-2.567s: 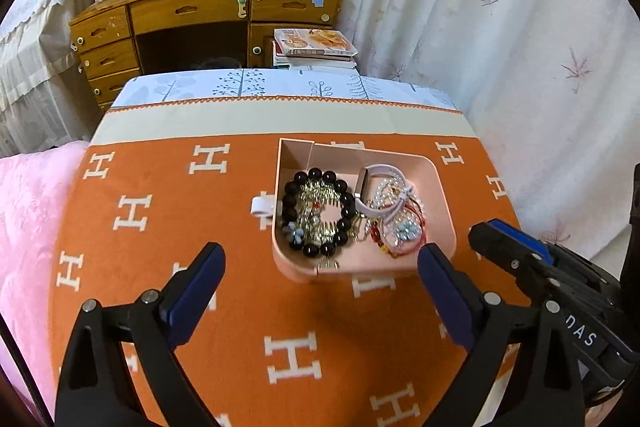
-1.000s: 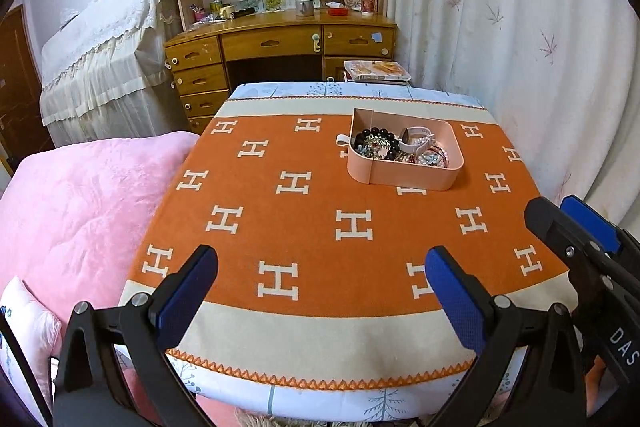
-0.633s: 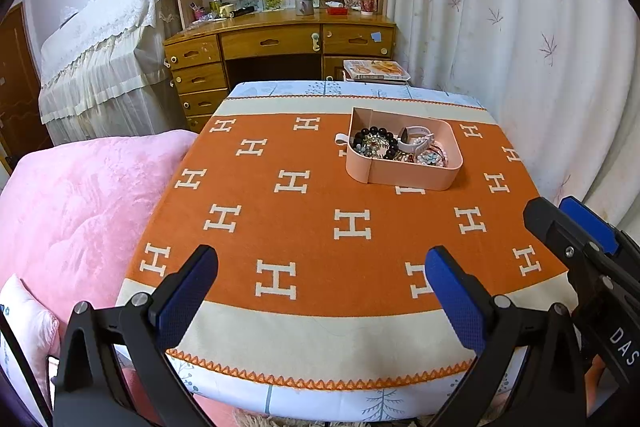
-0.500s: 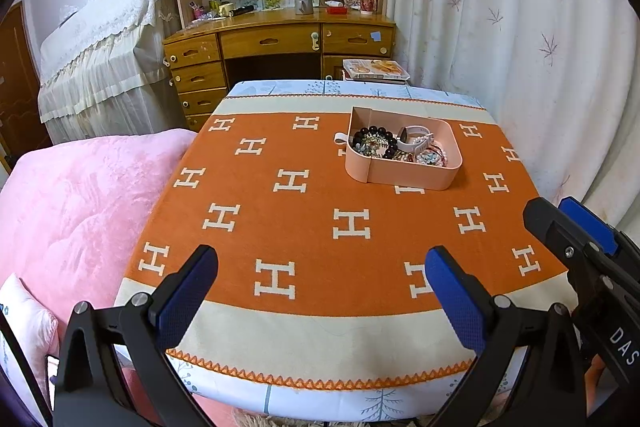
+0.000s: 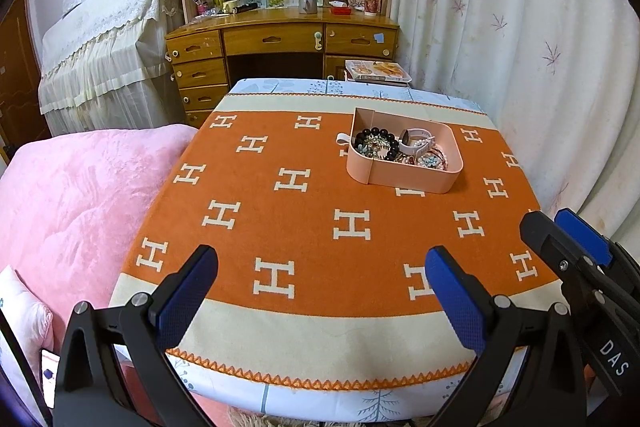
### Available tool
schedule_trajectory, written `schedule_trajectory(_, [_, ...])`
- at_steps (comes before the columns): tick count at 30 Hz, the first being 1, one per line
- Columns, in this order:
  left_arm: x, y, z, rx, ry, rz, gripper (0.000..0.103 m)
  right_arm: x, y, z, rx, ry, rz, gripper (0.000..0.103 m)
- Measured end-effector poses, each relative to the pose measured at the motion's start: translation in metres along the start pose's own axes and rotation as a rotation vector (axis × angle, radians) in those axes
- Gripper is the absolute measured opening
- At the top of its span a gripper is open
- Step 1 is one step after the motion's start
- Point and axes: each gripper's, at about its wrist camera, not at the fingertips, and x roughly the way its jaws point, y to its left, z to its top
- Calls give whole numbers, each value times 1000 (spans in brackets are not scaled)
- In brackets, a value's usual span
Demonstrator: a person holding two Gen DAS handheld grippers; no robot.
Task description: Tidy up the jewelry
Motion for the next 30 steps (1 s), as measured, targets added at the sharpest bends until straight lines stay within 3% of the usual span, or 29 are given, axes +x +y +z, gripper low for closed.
schedule_trajectory(30, [6,1,-2,-7,34,-1,102,2,1,-1,5,11,0,59])
